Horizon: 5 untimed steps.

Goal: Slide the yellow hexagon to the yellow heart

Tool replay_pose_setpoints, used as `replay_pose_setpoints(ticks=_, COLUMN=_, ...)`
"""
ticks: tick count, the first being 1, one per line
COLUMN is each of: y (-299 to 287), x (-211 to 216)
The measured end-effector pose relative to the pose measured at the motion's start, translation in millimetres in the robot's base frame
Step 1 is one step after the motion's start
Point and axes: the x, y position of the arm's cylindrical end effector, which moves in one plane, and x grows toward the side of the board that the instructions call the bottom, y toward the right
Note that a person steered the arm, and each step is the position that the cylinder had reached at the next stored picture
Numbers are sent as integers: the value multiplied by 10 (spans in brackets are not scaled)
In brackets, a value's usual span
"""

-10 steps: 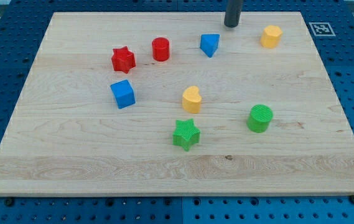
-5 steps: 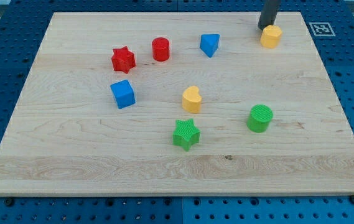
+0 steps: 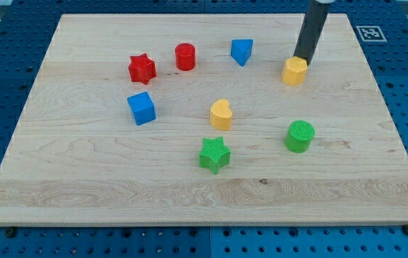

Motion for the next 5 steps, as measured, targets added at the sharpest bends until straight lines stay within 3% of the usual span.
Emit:
replay_pose_setpoints(ticks=3, y=-268, x=944)
replay_pose_setpoints(ticks=5, y=-419, x=1028)
